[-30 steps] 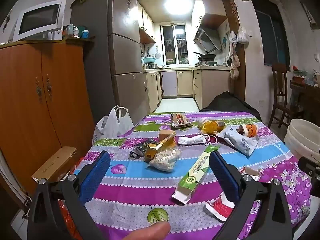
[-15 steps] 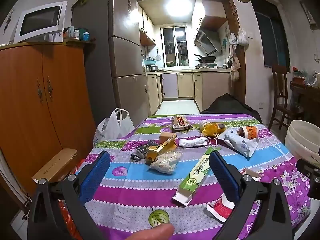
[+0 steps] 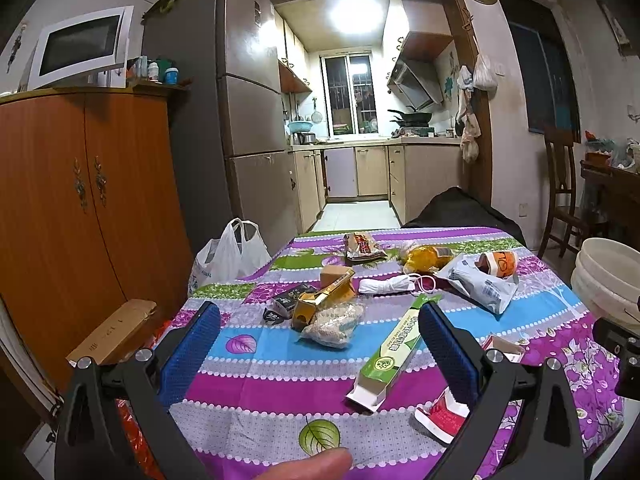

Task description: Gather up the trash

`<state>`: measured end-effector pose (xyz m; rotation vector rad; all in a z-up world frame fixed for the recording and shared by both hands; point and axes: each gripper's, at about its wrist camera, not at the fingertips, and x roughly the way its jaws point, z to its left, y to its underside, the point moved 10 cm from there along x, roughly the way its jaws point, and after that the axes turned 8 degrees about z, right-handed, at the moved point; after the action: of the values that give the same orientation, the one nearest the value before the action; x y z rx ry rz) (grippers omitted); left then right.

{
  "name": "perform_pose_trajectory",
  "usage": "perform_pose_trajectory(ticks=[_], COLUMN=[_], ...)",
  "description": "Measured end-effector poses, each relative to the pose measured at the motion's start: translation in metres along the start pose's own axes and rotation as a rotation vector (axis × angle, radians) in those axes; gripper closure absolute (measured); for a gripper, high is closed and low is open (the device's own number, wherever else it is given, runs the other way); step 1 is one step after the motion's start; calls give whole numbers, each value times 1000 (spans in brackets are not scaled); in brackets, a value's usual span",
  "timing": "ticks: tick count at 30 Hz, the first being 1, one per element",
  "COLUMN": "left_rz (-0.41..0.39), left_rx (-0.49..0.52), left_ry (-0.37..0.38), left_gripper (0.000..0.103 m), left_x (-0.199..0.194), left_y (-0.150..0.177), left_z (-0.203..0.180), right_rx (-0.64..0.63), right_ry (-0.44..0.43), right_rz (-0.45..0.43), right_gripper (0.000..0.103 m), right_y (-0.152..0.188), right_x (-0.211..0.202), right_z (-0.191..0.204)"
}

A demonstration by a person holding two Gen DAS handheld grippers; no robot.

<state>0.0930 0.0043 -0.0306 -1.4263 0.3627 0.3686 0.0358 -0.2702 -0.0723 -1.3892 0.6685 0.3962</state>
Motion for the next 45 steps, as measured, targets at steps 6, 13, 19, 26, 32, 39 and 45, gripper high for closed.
perform_pose_trajectory(ticks=[6,13,19,26,32,39,45], left_rz=[0,0,-3,-11,-15,-17,-17], left_rx=[2,2,0,-2,-5,-1,1], left_ry=[-2,-1,-3,-12,-14,-15,-17], left_gripper=[4,4,4,4,4,4,4], left_x=[0,0,0,0,-1,-1,-3], left_y=[0,0,0,0,-1,-1,0], left_z=[1,0,1,3,5,5,3], right_rx=[-2,-1,-1,-4,-5,4,4], right_ry=[3,1,0,-3,-6,-10,-10], right_rz=[2,2,2,1,-3,-10,-10], right_gripper=[5,5,5,5,5,5,5], right_y=[-1,0,1,3,3,2,2], right_x=[0,0,1,2,2,-2,-3], right_z=[0,1,3,6,7,3,2])
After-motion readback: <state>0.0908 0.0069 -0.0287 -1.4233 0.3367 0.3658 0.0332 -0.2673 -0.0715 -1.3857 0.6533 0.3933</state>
